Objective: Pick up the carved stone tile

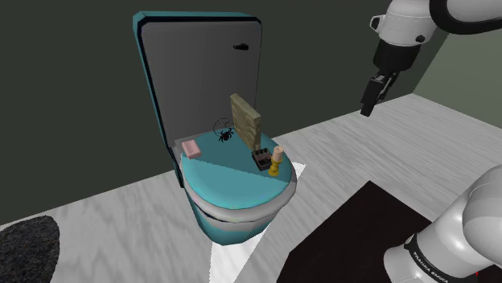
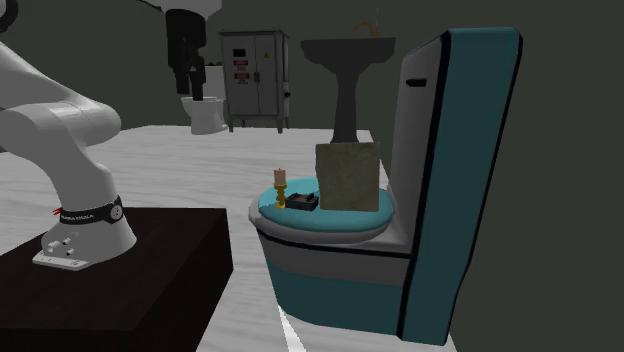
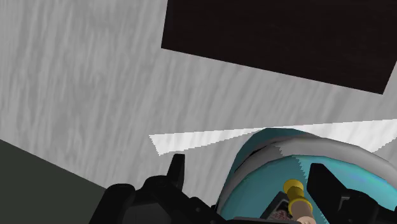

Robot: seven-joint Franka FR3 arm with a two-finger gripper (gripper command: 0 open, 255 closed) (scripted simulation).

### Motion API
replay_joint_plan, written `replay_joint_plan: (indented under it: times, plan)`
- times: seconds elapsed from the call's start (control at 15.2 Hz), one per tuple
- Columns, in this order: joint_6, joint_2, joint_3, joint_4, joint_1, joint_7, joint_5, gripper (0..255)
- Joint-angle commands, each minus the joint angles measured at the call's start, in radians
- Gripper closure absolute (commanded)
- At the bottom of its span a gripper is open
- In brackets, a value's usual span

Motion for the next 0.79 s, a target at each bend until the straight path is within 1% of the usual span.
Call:
replay_joint_plan:
  times: [0.0, 0.4, 0.73]
  plan:
    - [0.000, 0.000, 0.000, 0.000, 0.000, 0.000, 0.000, 0]
    - [0.125, 0.229, 0.067, 0.092, -0.005, 0.111, 0.024, 0]
    - [0.199, 0.427, 0.116, 0.205, -0.014, 0.203, 0.019, 0]
